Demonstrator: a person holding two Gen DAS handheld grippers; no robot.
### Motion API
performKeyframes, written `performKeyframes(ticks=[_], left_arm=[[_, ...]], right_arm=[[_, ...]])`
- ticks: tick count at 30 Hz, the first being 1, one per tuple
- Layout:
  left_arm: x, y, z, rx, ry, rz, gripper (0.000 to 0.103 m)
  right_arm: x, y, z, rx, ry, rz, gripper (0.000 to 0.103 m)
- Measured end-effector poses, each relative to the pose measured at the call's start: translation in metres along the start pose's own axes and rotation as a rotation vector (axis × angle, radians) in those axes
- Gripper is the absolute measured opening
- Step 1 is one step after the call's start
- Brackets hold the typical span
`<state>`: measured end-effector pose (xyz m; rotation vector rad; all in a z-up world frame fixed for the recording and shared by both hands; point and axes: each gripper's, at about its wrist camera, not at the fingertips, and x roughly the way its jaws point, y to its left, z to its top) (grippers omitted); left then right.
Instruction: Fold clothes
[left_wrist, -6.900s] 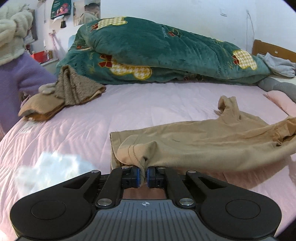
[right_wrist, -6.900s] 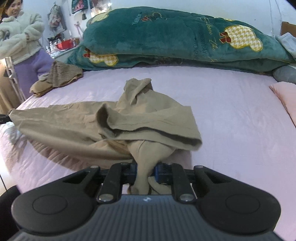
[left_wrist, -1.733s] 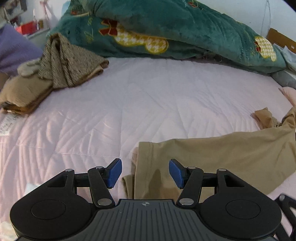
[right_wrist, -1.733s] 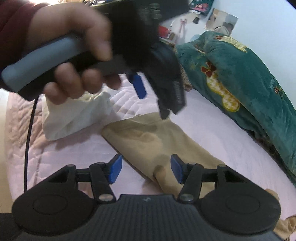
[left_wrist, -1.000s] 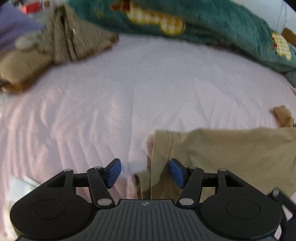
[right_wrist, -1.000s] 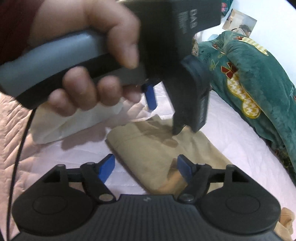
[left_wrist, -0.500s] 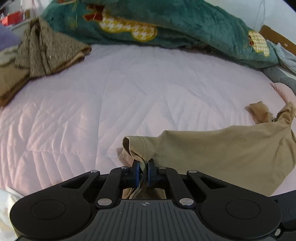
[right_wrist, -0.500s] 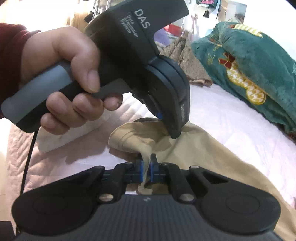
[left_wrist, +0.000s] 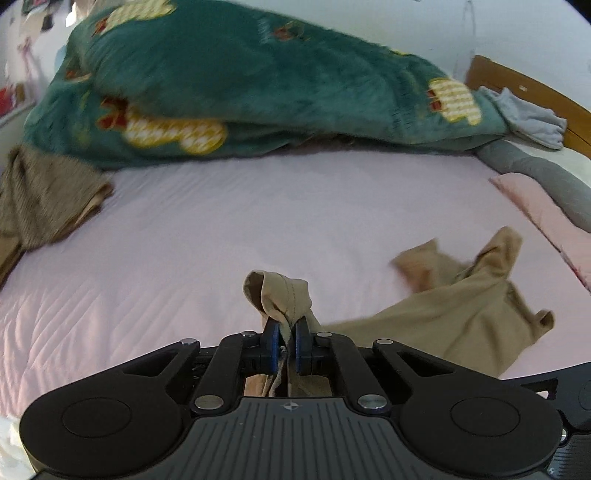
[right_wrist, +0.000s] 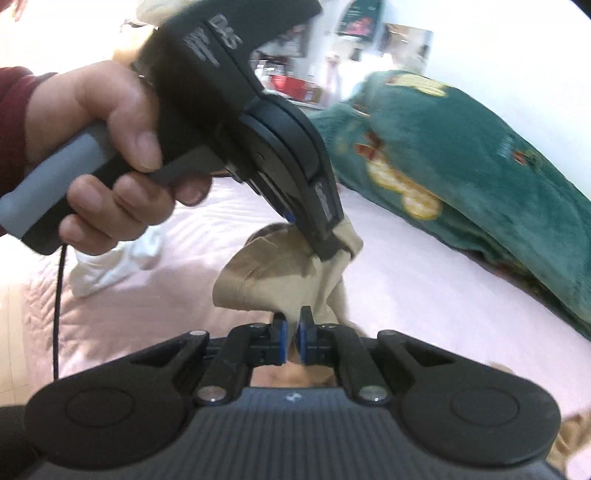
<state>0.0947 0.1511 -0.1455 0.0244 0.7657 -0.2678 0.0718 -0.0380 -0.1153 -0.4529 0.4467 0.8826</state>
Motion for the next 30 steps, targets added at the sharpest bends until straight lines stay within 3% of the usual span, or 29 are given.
performKeyframes(ticks=[12, 23, 25, 27, 30], left_arm=[[0.032, -0.184, 0.05, 0.116, -0.028, -0.076, 0.008], [0.132, -0.298, 0.055, 0.216, 0.046, -0.136, 0.008], [0.15, -0.312, 0.052, 0.251, 0.073, -0.123, 0.018], [0.161, -0.322, 0.05, 0.271, 0.1, -0.106, 0.019], [0.163, -0.327, 0.05, 0.254, 0.112, -0.13, 0.039]], right_arm=[[-0.078, -0.126, -0.06, 0.126, 0.04, -0.136, 0.007], [-0.104, -0.215, -0.138, 0.289, 0.095, -0.248, 0.007], [-0.101, -0.223, -0.152, 0.324, 0.117, -0.251, 0.007], [-0.098, -0.225, -0.165, 0.355, 0.139, -0.257, 0.009], [-0.104, -0.231, -0.185, 0.413, 0.148, -0.263, 0.01]])
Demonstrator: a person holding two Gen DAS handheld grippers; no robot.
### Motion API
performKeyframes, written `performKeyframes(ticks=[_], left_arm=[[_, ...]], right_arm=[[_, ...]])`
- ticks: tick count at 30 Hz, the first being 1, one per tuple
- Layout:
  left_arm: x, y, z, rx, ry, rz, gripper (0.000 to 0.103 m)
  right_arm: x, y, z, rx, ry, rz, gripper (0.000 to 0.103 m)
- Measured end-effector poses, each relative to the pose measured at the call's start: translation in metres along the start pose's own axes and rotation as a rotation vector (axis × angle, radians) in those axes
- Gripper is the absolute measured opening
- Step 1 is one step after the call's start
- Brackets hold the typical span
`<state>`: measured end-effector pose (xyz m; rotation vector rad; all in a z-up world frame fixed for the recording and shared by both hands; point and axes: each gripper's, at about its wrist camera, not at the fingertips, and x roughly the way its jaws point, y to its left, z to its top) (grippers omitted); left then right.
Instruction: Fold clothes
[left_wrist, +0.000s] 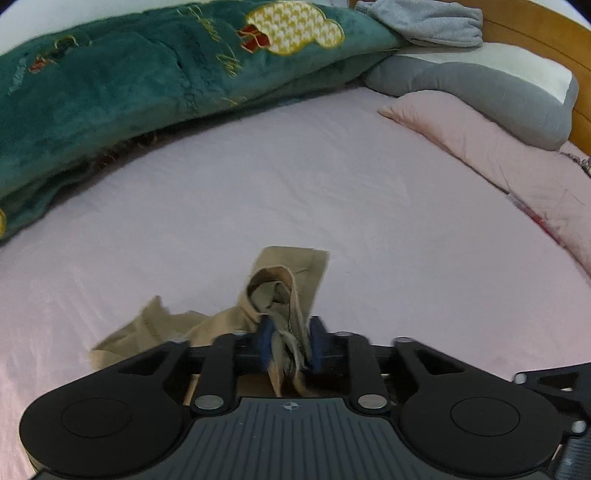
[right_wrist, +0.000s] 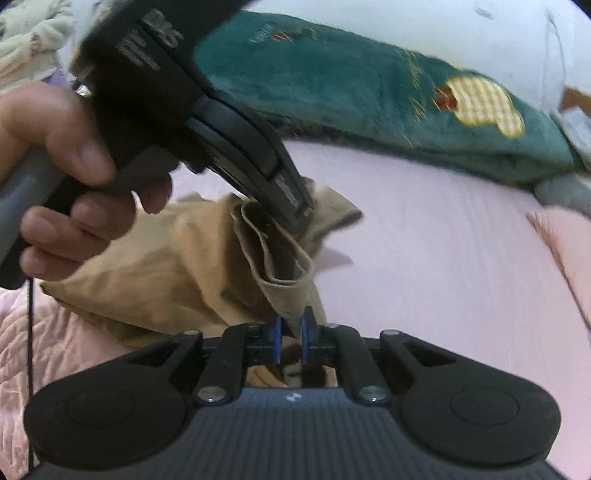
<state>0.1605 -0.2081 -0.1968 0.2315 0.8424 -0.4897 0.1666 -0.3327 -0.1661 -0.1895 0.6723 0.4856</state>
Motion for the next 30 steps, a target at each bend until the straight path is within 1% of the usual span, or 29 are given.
performKeyframes(ticks=[1, 4, 7, 9, 11, 13, 14, 15, 16, 17, 18, 20, 22, 27, 28, 30], left_arm=[[-0.002, -0.001, 0.001, -0.006, -0.007, -0.006, 0.044], [-0.015, 0.001, 0.009, -0.007, -0.061, 0.014, 0.047], [-0.036, 0.012, 0.013, -0.028, -0.105, 0.023, 0.05], [-0.046, 0.024, -0.006, -0.039, -0.1, 0.04, 0.05], [-0.056, 0.036, -0.025, -0.05, -0.095, 0.057, 0.05], [-0.066, 0.048, -0.044, -0.061, -0.09, 0.074, 0.05], [-0.071, 0.054, -0.053, -0.066, -0.088, 0.083, 0.05], [-0.076, 0.06, -0.063, -0.072, -0.085, 0.091, 0.05], [-0.081, 0.066, -0.072, -0.077, -0.083, 0.1, 0.05], [-0.086, 0.072, -0.082, -0.083, -0.08, 0.108, 0.05], [-0.091, 0.078, -0.091, -0.088, -0.078, 0.117, 0.05], [-0.101, 0.09, -0.11, -0.099, -0.073, 0.134, 0.05], [-0.107, 0.1, -0.128, -0.105, -0.067, 0.152, 0.05], [-0.077, 0.104, -0.131, -0.088, -0.041, 0.157, 0.05], [-0.067, 0.107, -0.129, -0.093, -0.03, 0.159, 0.05], [-0.049, 0.115, -0.128, -0.106, -0.003, 0.157, 0.05]], right_arm=[[-0.003, -0.003, -0.004, 0.01, 0.002, -0.007, 0.01], [-0.007, -0.009, -0.011, 0.029, 0.011, -0.038, 0.014], [-0.011, -0.01, -0.012, 0.04, 0.017, -0.084, 0.015], [-0.016, -0.013, -0.01, 0.049, 0.021, -0.114, 0.015], [-0.023, -0.015, -0.005, 0.06, 0.006, -0.133, 0.015], [-0.03, -0.014, 0.0, 0.061, -0.015, -0.145, 0.018], [-0.033, -0.008, 0.002, 0.045, -0.024, -0.141, 0.022], [-0.032, 0.0, 0.005, 0.026, -0.031, -0.132, 0.028], [-0.03, 0.007, 0.007, 0.008, -0.037, -0.122, 0.033], [-0.025, 0.015, 0.01, -0.006, -0.042, -0.11, 0.043], [-0.019, 0.023, 0.014, -0.018, -0.047, -0.098, 0.048], [-0.007, 0.04, 0.02, -0.043, -0.058, -0.074, 0.053], [0.006, 0.056, 0.027, -0.068, -0.069, -0.05, 0.053], [0.046, 0.077, 0.052, -0.125, -0.067, 0.022, 0.053], [0.054, 0.08, 0.055, -0.14, -0.059, 0.026, 0.053], [0.076, 0.074, 0.057, -0.139, -0.012, 0.025, 0.053]])
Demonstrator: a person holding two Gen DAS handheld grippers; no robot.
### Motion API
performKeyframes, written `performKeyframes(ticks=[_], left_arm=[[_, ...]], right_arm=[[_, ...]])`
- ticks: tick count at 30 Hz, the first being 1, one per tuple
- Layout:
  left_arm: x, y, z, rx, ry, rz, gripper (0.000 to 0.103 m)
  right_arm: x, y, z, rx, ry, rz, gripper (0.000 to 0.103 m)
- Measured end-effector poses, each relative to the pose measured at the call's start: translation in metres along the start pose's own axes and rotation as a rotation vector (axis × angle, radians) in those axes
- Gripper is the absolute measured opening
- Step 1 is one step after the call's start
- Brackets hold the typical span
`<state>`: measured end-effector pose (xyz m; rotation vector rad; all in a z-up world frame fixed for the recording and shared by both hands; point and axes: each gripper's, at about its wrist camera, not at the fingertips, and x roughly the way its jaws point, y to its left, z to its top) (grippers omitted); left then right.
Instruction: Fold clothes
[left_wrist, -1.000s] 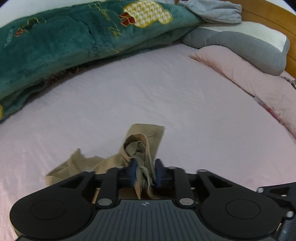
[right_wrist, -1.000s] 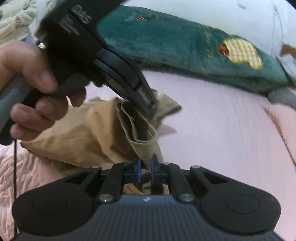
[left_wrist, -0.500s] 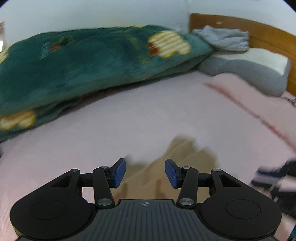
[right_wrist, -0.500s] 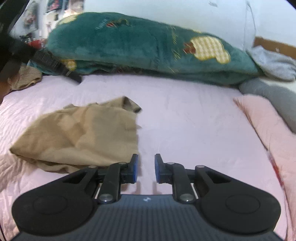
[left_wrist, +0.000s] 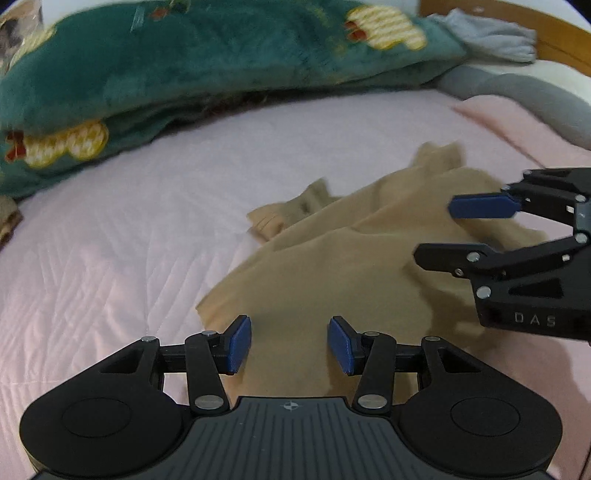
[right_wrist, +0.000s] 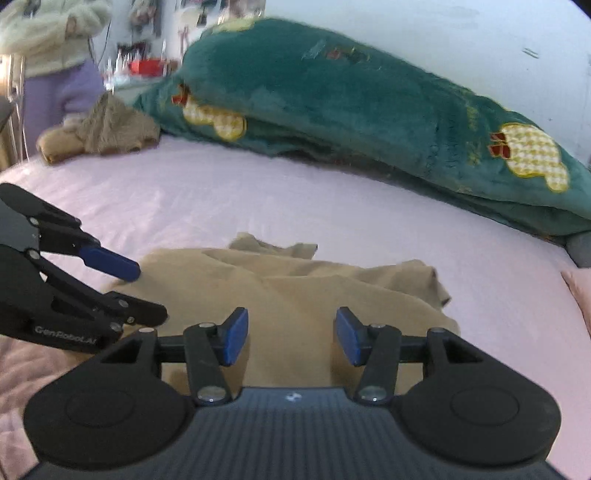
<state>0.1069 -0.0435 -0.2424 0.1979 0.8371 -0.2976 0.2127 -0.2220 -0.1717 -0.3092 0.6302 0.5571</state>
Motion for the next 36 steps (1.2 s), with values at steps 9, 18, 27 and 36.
performKeyframes(ticks=[9, 18, 27, 36], left_arm=[[0.033, 0.005, 0.001, -0.014, -0.011, -0.02, 0.05], [-0.039, 0.03, -0.034, -0.018, -0.044, -0.026, 0.05], [-0.074, 0.028, -0.088, 0.022, -0.06, -0.059, 0.05], [-0.036, -0.003, -0.075, 0.096, -0.041, -0.061, 0.051]], right_arm=[[0.047, -0.022, -0.013, 0.06, 0.061, 0.035, 0.059], [-0.038, -0.034, -0.037, 0.072, 0.01, -0.002, 0.076], [-0.082, -0.047, -0.079, 0.099, 0.036, -0.014, 0.085], [-0.049, -0.046, -0.08, 0.109, 0.044, 0.018, 0.086]])
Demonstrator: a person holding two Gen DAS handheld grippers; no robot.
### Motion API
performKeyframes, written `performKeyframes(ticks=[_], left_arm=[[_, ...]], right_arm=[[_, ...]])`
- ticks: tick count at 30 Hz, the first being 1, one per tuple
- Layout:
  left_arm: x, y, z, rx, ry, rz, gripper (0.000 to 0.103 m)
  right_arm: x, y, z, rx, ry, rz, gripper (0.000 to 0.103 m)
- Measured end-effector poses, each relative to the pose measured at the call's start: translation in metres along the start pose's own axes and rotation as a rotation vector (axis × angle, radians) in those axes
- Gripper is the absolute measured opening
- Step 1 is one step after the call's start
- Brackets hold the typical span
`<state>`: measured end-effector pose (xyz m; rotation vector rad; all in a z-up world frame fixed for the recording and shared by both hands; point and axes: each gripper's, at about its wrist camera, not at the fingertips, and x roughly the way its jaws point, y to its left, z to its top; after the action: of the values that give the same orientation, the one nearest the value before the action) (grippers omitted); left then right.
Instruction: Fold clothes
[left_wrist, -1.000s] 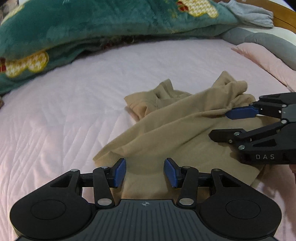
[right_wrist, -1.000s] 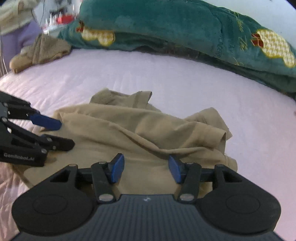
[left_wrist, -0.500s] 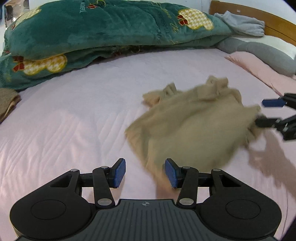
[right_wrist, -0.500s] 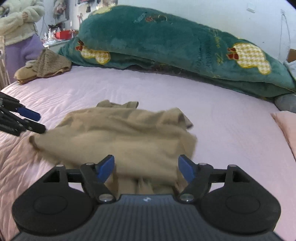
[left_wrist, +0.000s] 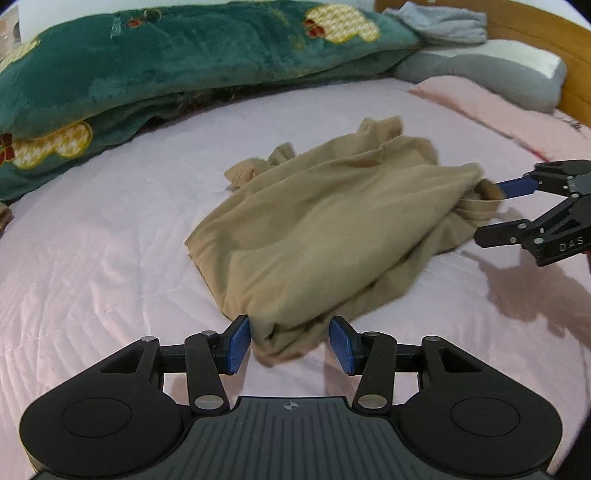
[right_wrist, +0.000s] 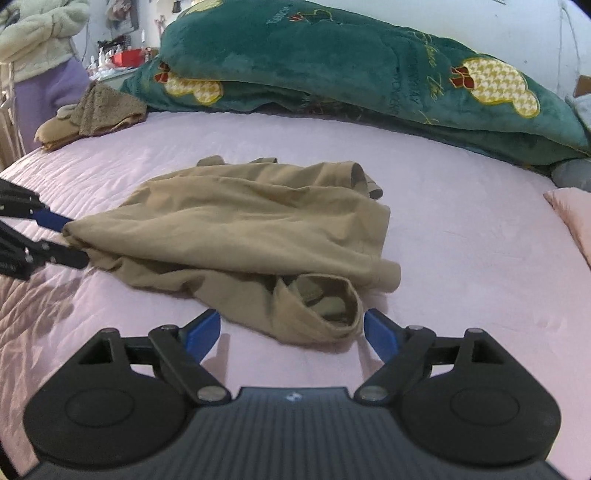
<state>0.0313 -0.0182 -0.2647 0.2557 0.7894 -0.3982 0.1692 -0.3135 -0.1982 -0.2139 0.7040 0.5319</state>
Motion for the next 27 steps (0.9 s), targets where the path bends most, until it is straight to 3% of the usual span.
performKeyframes(ticks=[8, 11, 13, 16, 18, 21, 27], left_arm=[[0.015, -0.005, 0.003, -0.003, -0.014, 0.028, 0.054], [0.016, -0.008, 0.002, 0.01, -0.027, 0.038, 0.049], [0.016, -0.007, 0.002, 0.006, -0.037, 0.03, 0.039], [0.013, 0.0, 0.003, -0.03, -0.052, 0.014, 0.021], [0.005, 0.004, 0.004, -0.054, -0.07, 0.016, 0.019], [-0.011, 0.009, 0.003, -0.064, -0.095, 0.021, 0.018], [-0.055, 0.024, -0.016, -0.092, -0.109, 0.012, 0.018]], right_arm=[[0.044, -0.007, 0.009, 0.013, 0.034, 0.061, 0.094], [0.051, -0.004, 0.007, 0.01, 0.021, 0.097, 0.093], [0.05, -0.005, 0.007, 0.029, 0.021, 0.113, 0.088], [0.043, -0.007, 0.008, 0.047, 0.015, 0.141, 0.06], [0.037, -0.007, 0.011, 0.048, 0.011, 0.152, 0.039], [0.022, 0.008, 0.008, 0.031, 0.016, 0.158, 0.034], [-0.014, 0.045, -0.009, 0.026, 0.034, 0.171, 0.033]])
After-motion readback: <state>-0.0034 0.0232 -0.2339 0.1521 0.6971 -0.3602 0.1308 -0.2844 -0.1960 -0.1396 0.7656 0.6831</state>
